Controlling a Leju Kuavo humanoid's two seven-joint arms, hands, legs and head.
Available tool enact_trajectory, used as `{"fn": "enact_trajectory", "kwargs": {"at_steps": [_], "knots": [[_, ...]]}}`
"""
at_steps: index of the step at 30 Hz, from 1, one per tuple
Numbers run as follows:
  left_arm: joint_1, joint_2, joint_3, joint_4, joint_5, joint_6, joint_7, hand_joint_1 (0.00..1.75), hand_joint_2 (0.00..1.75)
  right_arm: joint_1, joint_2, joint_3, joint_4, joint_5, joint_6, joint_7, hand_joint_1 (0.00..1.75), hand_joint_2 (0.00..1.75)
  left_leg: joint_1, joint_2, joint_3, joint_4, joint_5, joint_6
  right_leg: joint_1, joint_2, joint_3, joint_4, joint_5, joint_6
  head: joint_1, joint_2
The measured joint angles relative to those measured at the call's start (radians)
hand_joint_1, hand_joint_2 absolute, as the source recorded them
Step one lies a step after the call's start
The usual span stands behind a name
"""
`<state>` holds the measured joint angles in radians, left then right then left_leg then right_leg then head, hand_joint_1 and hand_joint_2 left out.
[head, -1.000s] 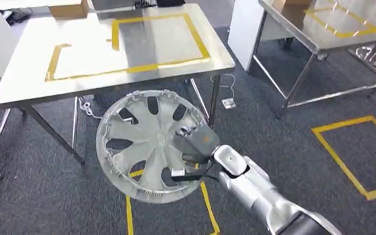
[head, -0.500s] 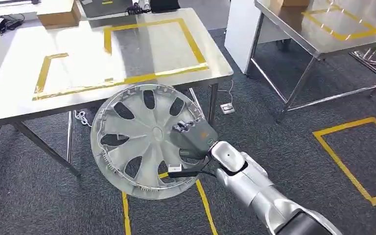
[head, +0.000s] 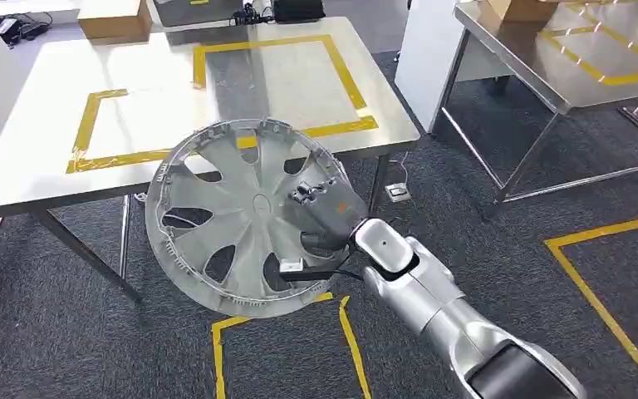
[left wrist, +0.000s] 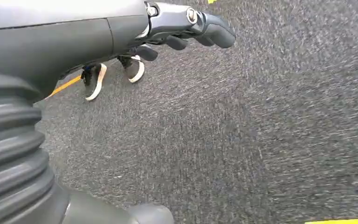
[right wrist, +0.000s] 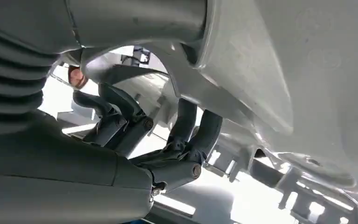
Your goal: Take the parts from the cabinet and place them on the table.
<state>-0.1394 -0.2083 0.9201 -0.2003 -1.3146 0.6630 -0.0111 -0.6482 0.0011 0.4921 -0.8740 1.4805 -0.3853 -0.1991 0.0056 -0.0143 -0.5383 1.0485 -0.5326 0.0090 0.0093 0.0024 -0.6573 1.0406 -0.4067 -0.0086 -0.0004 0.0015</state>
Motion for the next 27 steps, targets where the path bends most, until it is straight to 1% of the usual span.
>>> {"fn": "enact_trajectory", "kwargs": {"at_steps": [1,3,4,5,6,8,9,10,11,12,13,14,15,16,17,18,19,20,21,22,23,24,25,26,27], "knots": [[0.000,0.000,0.000,0.000,0.002,0.000,0.000,0.00,1.75,-0.004,0.000,0.000,0.000,-0.002,0.000,-0.002,1.75,0.00,0.003,0.000,-0.001,-0.006,-0.001,-0.004,0.001,-0.001,0.000,0.001,-0.008,0.003,0.001,0.000],[0.004,-0.003,0.000,0.000,0.006,0.000,0.000,0.00,1.75,-0.006,-0.001,0.000,0.000,-0.006,0.001,-0.005,1.75,0.00,0.006,0.003,0.008,-0.016,-0.005,-0.014,0.004,0.003,0.001,-0.005,-0.014,-0.004,0.002,0.000],[0.004,-0.001,0.000,-0.001,0.008,0.001,0.000,0.00,1.75,-0.008,-0.001,0.000,0.000,-0.006,0.001,-0.005,1.75,0.00,0.000,0.005,0.010,-0.017,-0.013,-0.022,-0.010,0.005,0.017,-0.020,-0.012,-0.006,0.003,0.000],[0.003,-0.001,0.000,-0.002,0.014,0.002,-0.003,0.00,1.75,-0.011,0.000,0.000,0.002,-0.007,0.000,-0.008,1.75,0.00,0.003,0.007,0.006,0.009,-0.017,-0.026,-0.012,0.005,0.031,-0.028,-0.017,-0.012,0.001,0.000],[0.002,-0.001,0.000,-0.002,0.018,0.003,-0.004,0.00,1.75,-0.020,0.002,0.000,0.005,-0.009,0.000,-0.009,1.75,0.00,0.003,0.007,-0.025,0.065,-0.040,-0.029,-0.014,0.003,0.038,-0.029,-0.024,-0.020,-0.004,0.000],[0.002,-0.001,0.000,-0.002,0.025,0.003,-0.004,0.00,1.75,-0.034,0.007,0.000,0.011,-0.013,-0.001,-0.009,1.75,0.00,0.008,0.008,-0.130,0.222,-0.085,-0.038,-0.015,0.003,0.051,-0.028,-0.040,-0.021,-0.004,0.000],[0.004,-0.001,0.000,-0.002,0.028,0.003,-0.005,0.00,1.75,-0.037,0.009,0.000,0.014,-0.015,-0.001,-0.012,1.75,0.00,0.009,0.008,-0.173,0.277,-0.088,-0.041,-0.015,0.004,0.061,-0.028,-0.049,-0.021,-0.005,0.000],[0.008,-0.001,0.001,-0.002,0.035,0.003,-0.006,0.00,1.75,-0.038,0.010,0.000,0.020,-0.016,-0.002,-0.018,1.75,0.00,0.011,0.009,-0.198,0.288,-0.061,-0.043,-0.016,0.004,0.075,-0.028,-0.059,-0.018,-0.004,0.000],[0.011,0.000,0.001,-0.002,0.036,0.003,-0.011,0.00,1.75,-0.039,0.012,0.001,0.024,-0.016,-0.002,-0.022,1.75,0.00,0.012,0.009,-0.196,0.249,-0.011,-0.045,-0.017,0.005,0.091,-0.028,-0.071,-0.015,-0.005,0.000],[0.011,0.001,0.001,-0.002,0.037,0.003,-0.013,0.00,1.75,-0.042,0.016,0.002,0.029,-0.016,-0.002,-0.022,1.75,0.00,0.013,0.009,-0.177,0.175,0.054,-0.046,-0.019,0.005,0.108,-0.027,-0.083,-0.011,-0.005,0.000],[0.011,0.001,0.001,-0.002,0.037,0.003,-0.016,0.00,1.75,-0.048,0.019,0.002,0.033,-0.016,-0.002,-0.021,1.75,0.00,0.015,0.010,-0.151,0.089,0.117,-0.047,-0.022,0.005,0.124,-0.026,-0.096,-0.007,-0.004,0.000],[0.013,0.001,0.001,-0.001,0.037,0.003,-0.019,0.00,1.75,-0.055,0.022,0.002,0.038,-0.016,-0.003,-0.021,1.75,0.00,0.017,0.013,-0.137,0.021,0.149,-0.048,-0.021,0.005,0.127,-0.026,-0.108,0.001,-0.005,0.000],[0.011,0.000,0.001,0.000,0.038,0.002,-0.019,0.00,1.75,-0.068,0.027,0.002,0.043,-0.017,-0.007,-0.020,1.75,0.00,0.010,0.012,-0.114,0.008,0.126,-0.045,-0.014,0.009,0.127,-0.019,-0.120,0.010,-0.009,0.000],[0.008,0.000,0.001,0.000,0.037,0.002,-0.019,0.00,1.75,-0.079,0.029,0.002,0.045,-0.018,-0.009,-0.019,1.75,0.00,0.012,0.011,-0.109,0.000,0.106,-0.025,-0.015,0.010,0.126,-0.023,-0.121,0.014,-0.009,0.000],[0.008,0.000,0.001,0.000,0.037,0.001,-0.020,0.00,1.75,-0.086,0.029,0.002,0.048,-0.016,-0.010,-0.019,1.75,0.00,0.011,0.010,-0.109,-0.006,0.102,-0.018,-0.014,0.010,0.136,-0.025,-0.120,0.020,-0.005,0.000],[0.008,0.000,0.001,0.000,0.037,0.000,-0.019,0.00,1.75,-0.091,0.029,0.002,0.052,-0.016,-0.015,-0.019,1.75,0.00,0.010,0.009,-0.107,-0.006,0.096,-0.009,-0.014,0.010,0.140,-0.023,-0.118,0.024,-0.004,0.000],[0.007,-0.001,0.001,0.000,0.035,-0.001,-0.021,0.00,1.75,-0.095,0.030,0.002,0.054,-0.015,-0.015,-0.018,1.75,0.00,0.014,0.006,-0.095,-0.007,0.092,-0.002,-0.015,0.010,0.137,-0.017,-0.121,0.026,-0.004,0.000],[0.007,0.000,0.001,-0.001,0.035,-0.003,-0.021,0.00,1.75,-0.097,0.030,0.002,0.055,-0.015,-0.016,-0.018,1.75,0.00,0.015,0.005,-0.089,-0.010,0.087,0.004,-0.017,0.005,0.124,0.015,-0.118,0.030,0.000,0.000],[0.004,0.000,0.001,-0.002,0.033,-0.005,-0.021,0.00,1.75,-0.104,0.030,0.002,0.058,-0.014,-0.020,-0.018,1.75,0.00,0.015,0.004,-0.083,-0.010,0.081,0.009,-0.017,0.003,0.086,0.077,-0.123,0.032,0.003,0.000],[0.001,-0.001,0.001,-0.001,0.032,-0.008,-0.021,0.00,1.75,-0.108,0.030,0.002,0.063,-0.014,-0.022,-0.016,1.75,0.00,0.014,0.004,-0.078,-0.010,0.074,0.012,-0.017,0.003,0.033,0.154,-0.144,0.036,0.004,0.000],[0.000,-0.001,0.001,-0.001,0.031,-0.009,-0.021,0.00,1.75,-0.107,0.030,0.002,0.066,-0.015,-0.022,-0.013,1.75,0.00,0.012,0.003,-0.071,-0.010,0.065,0.014,-0.017,0.003,-0.020,0.226,-0.175,0.038,0.005,0.000],[0.000,-0.001,0.001,-0.001,0.029,-0.010,-0.021,0.00,1.75,-0.105,0.030,0.002,0.071,-0.014,-0.023,-0.013,1.75,0.00,0.010,0.002,-0.060,-0.010,0.056,0.015,-0.016,0.003,-0.065,0.278,-0.202,0.037,0.005,0.000],[0.001,-0.001,0.001,-0.002,0.030,-0.010,-0.021,0.00,1.75,-0.102,0.030,0.002,0.076,-0.013,-0.022,-0.014,1.75,0.00,0.009,0.001,-0.048,-0.010,0.046,0.015,-0.016,0.003,-0.091,0.291,-0.207,0.034,0.006,0.000],[0.002,-0.001,0.001,-0.001,0.030,-0.010,-0.020,0.00,1.75,-0.101,0.029,0.002,0.082,-0.013,-0.022,-0.013,1.75,0.00,0.006,-0.001,-0.033,-0.010,0.035,0.015,-0.014,0.003,-0.099,0.266,-0.187,0.028,0.006,0.000],[0.001,-0.001,0.001,-0.001,0.029,-0.011,-0.020,0.00,1.75,-0.101,0.029,0.002,0.086,-0.011,-0.022,-0.014,1.75,0.00,0.002,-0.003,-0.016,-0.010,0.023,0.014,-0.008,0.003,-0.092,0.206,-0.142,0.018,0.007,0.000]]}}
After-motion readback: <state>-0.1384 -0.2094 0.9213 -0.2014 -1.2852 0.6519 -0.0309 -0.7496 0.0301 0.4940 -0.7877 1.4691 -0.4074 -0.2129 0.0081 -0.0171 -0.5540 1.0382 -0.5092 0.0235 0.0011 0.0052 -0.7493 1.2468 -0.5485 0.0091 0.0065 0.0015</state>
